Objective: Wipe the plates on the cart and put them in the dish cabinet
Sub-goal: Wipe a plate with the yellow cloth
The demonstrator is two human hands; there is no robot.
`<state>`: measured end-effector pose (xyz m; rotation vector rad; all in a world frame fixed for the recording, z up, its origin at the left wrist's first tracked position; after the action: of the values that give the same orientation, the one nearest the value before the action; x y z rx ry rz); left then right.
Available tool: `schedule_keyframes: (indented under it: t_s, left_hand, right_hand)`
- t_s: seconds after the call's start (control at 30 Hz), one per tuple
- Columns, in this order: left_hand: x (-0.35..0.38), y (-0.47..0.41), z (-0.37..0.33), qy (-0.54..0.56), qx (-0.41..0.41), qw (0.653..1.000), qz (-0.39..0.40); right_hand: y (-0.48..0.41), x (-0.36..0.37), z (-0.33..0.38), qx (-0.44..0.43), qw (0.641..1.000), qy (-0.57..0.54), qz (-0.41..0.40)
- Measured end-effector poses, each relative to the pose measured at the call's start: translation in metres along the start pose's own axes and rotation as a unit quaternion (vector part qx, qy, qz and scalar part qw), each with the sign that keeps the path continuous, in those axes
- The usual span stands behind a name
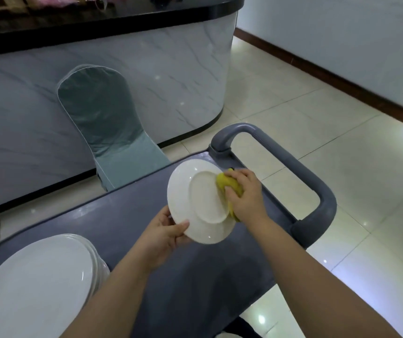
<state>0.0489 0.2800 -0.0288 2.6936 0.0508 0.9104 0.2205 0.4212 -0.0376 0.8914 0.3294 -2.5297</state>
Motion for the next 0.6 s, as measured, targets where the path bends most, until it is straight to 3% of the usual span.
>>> schedule_keyframes:
  t_s: [0.1, 0.17, 0.3, 0.47, 0.53, 0.6]
  left_hand:
    - [0.007, -0.008, -0.001, -0.011, 0.012, 1.0, 0.002]
    - [0.008, -0.012, -0.005, -0.009, 0.03, 0.999, 0.002]
    - [0.0, -0.008, -0.004, -0.001, 0.032, 0.999, 0.008]
    - [0.004, -0.004, 0.009, -0.049, -0.026, 0.998, 0.035]
    - [0.005, -0.005, 0.012, -0.043, -0.025, 0.998, 0.03]
    - [0.004, -0.008, 0.011, -0.036, -0.012, 0.999, 0.015]
  right_hand:
    - [-0.007, 0.004, 0.026, -0.076, 0.997, 0.019, 0.001]
    - [0.006, 0.015, 0.041, -0.155, 0.986, 0.036, 0.05]
    - [0.03, 0.002, 0.006, -0.264, 0.956, 0.088, 0.087]
    - [0.015, -0.011, -0.017, -0.08, 0.995, 0.059, 0.001]
    - [0.016, 0.0, 0.002, -0.087, 0.995, 0.042, 0.02]
    - [0.028, 0.01, 0.013, -0.147, 0.985, 0.041, 0.077]
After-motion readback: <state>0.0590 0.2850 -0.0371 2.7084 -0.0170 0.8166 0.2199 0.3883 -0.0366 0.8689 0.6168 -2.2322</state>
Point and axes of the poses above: each hand's wrist, its own y-axis away from the middle knuckle, its own x-axis out of the palm, z = x × y, the point moved 1 cm from there along -y, towards the middle knuckle, and after that the axes turned 14 degrees about z, right-handed, at the moved point
